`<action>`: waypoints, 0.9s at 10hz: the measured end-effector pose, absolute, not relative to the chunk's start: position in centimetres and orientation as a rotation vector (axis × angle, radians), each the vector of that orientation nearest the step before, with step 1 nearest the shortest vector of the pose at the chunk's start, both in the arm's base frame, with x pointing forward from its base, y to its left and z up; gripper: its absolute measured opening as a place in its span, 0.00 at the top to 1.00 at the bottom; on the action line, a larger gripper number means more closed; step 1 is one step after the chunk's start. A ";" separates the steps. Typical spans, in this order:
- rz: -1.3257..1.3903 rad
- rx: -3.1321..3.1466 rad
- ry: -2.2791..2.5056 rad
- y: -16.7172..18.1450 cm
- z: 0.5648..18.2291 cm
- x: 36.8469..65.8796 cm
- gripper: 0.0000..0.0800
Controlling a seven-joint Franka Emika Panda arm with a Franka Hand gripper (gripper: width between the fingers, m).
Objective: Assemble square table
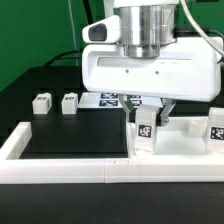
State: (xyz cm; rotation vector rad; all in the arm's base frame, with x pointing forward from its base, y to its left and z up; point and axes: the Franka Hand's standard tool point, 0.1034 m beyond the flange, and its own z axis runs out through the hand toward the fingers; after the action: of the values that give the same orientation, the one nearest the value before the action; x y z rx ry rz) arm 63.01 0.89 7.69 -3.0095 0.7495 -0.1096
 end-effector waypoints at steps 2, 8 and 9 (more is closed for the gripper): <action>-0.100 -2.897 1.082 0.7 7.6 63.0 0.64; -0.006 -2.083 2.177 1.0 7.4 62.6 0.64; -0.007 -2.087 2.173 0.9 7.4 62.6 0.64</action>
Offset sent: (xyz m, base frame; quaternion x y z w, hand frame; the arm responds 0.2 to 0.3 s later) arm -0.0054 -0.0153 -0.0084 -0.0098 0.0201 0.4549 0.8903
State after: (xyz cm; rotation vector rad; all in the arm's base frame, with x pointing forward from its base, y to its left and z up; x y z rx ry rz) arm 62.63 0.94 7.40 -2.0875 2.1734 -0.0065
